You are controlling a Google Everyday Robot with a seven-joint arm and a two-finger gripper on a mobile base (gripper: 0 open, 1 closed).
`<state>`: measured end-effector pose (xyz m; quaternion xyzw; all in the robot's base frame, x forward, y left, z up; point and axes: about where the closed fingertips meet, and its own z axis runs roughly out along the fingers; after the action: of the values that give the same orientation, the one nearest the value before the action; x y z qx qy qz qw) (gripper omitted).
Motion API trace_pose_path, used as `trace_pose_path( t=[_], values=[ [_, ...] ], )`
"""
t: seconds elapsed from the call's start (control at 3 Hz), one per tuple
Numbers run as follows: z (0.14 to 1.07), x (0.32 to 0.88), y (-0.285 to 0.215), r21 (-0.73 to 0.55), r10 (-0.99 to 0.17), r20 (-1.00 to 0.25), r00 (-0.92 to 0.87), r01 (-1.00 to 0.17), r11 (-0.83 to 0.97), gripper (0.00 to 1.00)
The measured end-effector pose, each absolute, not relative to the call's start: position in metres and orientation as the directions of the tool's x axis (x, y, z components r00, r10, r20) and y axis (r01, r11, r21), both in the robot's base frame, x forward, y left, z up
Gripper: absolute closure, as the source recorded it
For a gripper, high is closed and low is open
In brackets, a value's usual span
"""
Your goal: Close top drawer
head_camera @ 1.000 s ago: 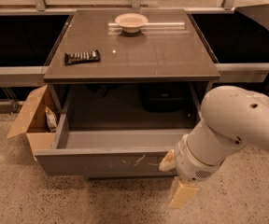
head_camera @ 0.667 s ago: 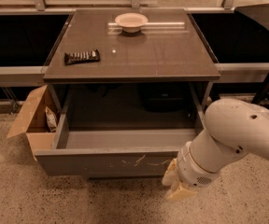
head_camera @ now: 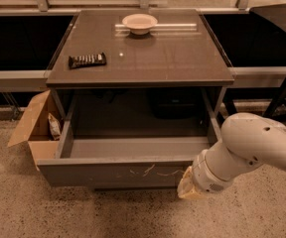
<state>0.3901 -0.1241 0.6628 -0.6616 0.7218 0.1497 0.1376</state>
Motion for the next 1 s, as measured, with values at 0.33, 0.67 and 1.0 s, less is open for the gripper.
trace_pose_path(
  t=[0.33, 0.67, 1.0],
  values=[
    [0.654, 0.414, -0.137, 0.005, -0.912, -0.394, -0.115, -0.992, 0.123, 0.58],
    [0.650, 0.436, -0.149, -0.016, -0.907, -0.402, -0.127, -0.989, 0.146, 0.27],
    [0.649, 0.448, -0.155, -0.024, -0.904, -0.410, -0.126, -0.989, 0.148, 0.04]
  ],
)
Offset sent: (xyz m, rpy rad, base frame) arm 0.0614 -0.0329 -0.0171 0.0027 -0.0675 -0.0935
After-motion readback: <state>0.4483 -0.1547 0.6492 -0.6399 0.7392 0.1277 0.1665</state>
